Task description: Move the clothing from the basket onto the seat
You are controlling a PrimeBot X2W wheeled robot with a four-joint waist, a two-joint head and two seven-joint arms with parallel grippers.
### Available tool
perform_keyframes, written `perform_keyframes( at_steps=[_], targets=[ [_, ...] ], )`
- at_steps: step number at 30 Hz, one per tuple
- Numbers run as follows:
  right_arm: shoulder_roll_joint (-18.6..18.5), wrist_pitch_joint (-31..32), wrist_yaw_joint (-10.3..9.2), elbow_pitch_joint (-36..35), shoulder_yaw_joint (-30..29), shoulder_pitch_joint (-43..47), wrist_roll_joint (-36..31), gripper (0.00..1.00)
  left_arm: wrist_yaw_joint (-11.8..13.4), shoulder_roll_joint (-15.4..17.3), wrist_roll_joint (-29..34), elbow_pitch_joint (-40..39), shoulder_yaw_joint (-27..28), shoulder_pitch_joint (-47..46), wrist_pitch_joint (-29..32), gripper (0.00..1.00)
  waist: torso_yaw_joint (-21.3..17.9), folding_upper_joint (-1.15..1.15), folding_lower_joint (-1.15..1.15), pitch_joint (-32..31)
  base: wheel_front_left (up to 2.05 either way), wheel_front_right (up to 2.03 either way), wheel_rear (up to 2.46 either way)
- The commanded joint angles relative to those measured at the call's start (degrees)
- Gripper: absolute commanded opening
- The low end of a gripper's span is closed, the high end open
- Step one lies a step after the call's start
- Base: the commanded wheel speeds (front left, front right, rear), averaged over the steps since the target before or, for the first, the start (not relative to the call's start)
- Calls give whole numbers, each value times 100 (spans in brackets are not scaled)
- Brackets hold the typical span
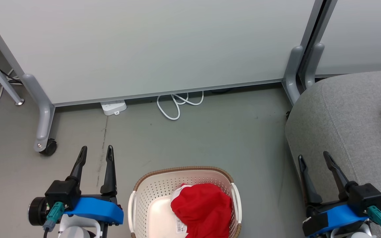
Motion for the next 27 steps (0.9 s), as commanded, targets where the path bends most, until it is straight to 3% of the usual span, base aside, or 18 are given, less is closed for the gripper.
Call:
perform_keyframes(
  at_steps=[1,6,11,27],
  targets=[
    [20,-18,1,18,5,-6,2,100,-43,-11,32,6,39,22,-17,100,-2,0,0,9,0,0,0],
    [26,-18,1,0,-4,-89,13,100,-51,-17,89,64,-87,-157,-17,100,-24,0,0,95,0,0,0],
    [-37,-18,1,-104,-6,-312,18,100,-54,18,87,232,-605,-508,-16,100,-145,0,0,388,0,0,0],
    [23,-19,1,-596,10,-1658,-19,100,-38,822,-290,1779,-2871,-2480,-17,100,-965,0,0,2179,0,0,0]
  ],
)
